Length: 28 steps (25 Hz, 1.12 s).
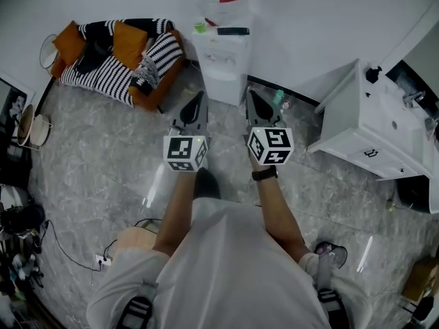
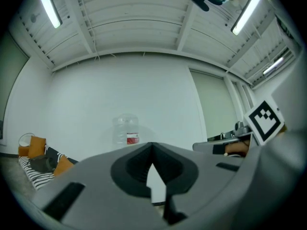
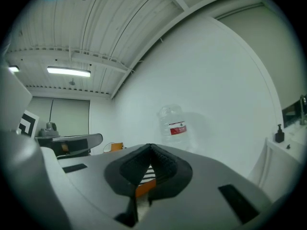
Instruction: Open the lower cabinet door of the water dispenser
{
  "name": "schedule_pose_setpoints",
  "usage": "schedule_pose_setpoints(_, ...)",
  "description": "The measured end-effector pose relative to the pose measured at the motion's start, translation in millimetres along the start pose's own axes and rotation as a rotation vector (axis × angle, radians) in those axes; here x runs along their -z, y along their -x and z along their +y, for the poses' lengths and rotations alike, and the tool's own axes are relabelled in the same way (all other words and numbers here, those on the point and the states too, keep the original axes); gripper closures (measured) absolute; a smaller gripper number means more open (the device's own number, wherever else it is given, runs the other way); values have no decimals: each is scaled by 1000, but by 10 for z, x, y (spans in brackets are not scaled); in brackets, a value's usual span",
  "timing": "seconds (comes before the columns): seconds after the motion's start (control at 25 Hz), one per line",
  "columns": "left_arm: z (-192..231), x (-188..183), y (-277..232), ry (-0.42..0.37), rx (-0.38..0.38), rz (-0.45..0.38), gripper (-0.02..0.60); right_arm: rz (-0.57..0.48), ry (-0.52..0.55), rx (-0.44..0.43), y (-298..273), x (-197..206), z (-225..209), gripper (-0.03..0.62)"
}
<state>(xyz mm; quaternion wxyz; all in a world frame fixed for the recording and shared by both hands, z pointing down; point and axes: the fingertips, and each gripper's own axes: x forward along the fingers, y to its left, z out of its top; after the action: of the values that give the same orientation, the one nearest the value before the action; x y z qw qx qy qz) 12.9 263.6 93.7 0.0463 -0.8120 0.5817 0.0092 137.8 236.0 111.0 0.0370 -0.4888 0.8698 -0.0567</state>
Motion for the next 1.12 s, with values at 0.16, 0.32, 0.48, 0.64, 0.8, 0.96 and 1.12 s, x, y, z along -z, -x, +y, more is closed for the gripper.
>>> schedule_pose_setpoints(0.16, 387, 76, -332, 23, 4, 2, 577, 16, 8, 2, -464, 45, 38, 585)
schedule_pose_setpoints(0.32, 753, 179, -719, 39, 34, 27, 577, 46, 5, 10, -973, 126, 57, 585)
schedule_pose_setpoints(0.48, 1055, 336, -1072, 37, 77, 67, 577, 71, -16, 43, -1452, 208, -5, 585)
schedule_pose_setpoints(0.64, 1337, 566, -1333, 53, 133, 101, 577, 106, -44, 83, -1883, 387, -52, 585)
schedule_pose_setpoints(0.8, 1702, 811, -1546, 97, 160, 136, 577, 145, -49, 110, -2250, 597, -23, 585)
schedule_pose_setpoints(0.96, 1954, 1064, -1734, 120, 194, 172, 577, 186, -48, 135, -2535, 830, -9, 585)
schedule_pose_setpoints(1.12, 1988, 1308, -1911, 125, 266, 207, 577, 193, -70, 183, -2675, 1047, -154, 585)
